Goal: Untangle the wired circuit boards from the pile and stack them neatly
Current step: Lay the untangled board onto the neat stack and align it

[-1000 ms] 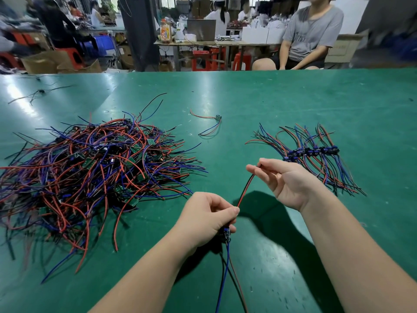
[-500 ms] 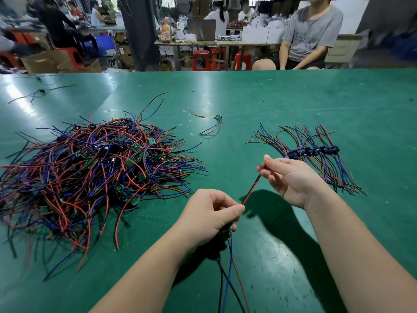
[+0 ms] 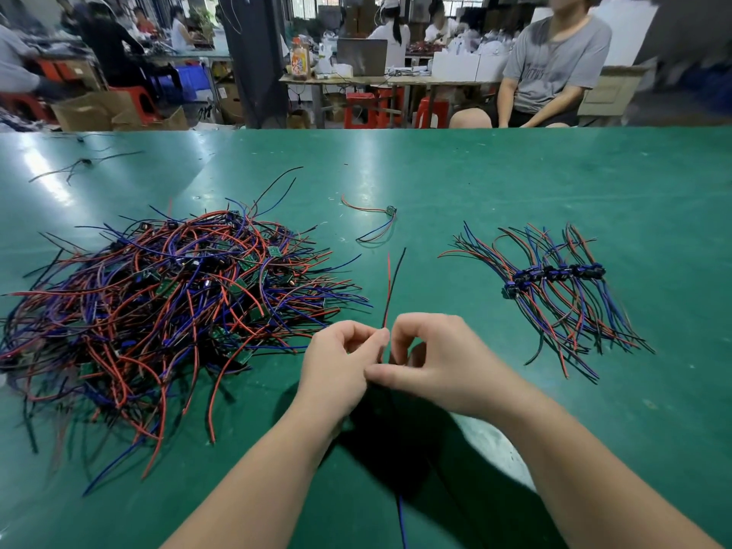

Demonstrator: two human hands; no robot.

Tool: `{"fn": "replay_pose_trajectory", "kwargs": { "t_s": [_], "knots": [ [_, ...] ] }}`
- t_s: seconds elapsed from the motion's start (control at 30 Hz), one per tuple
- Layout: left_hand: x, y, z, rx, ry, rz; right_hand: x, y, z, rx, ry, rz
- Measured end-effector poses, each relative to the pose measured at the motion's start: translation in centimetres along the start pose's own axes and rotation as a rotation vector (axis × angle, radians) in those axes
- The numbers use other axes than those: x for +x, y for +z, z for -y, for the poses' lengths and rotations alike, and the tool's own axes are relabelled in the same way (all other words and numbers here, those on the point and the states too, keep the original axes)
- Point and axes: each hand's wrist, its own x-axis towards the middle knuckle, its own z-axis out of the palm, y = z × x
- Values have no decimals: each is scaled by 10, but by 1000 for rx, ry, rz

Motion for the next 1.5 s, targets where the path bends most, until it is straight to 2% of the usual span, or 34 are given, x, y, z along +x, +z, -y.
{"fn": "replay_pose_trajectory", "kwargs": {
  "t_s": [0.13,0.23,0.37,0.5,0.67,0.8,0.87,0.93,1.1,1.3,1.5],
  "knots": [
    [3,-2,3,-105,-62,-70,-2,6,6,-162,-142,-17],
    [3,0,1,-156,-61,-82,-3,20,7,-215,-146,-49],
    [4,-2,-4,-280,-98,-118,0,32,8,-204,-157,-182],
    [6,-2,-8,-451,-177,-74,4,23,-3,-68,28,-288],
    [5,1,-4,-369,-189,-23,18,-14,-30,66,225,-479],
    [7,0,-1,-332,-207,-18,24,-62,-55,154,261,-731],
    [8,-1,-1,-319,-211,-23,23,-80,-70,136,270,-867],
    [9,-1,-2,-296,-211,-23,22,-89,-88,94,316,-927],
    [8,-1,-2,-235,-192,-2,19,-85,-123,-267,591,-688],
    [5,0,-4,-206,-184,28,32,-80,-116,-273,501,-634],
    [5,0,-5,-191,-187,36,39,-74,-116,-311,542,-569]
  ]
}}
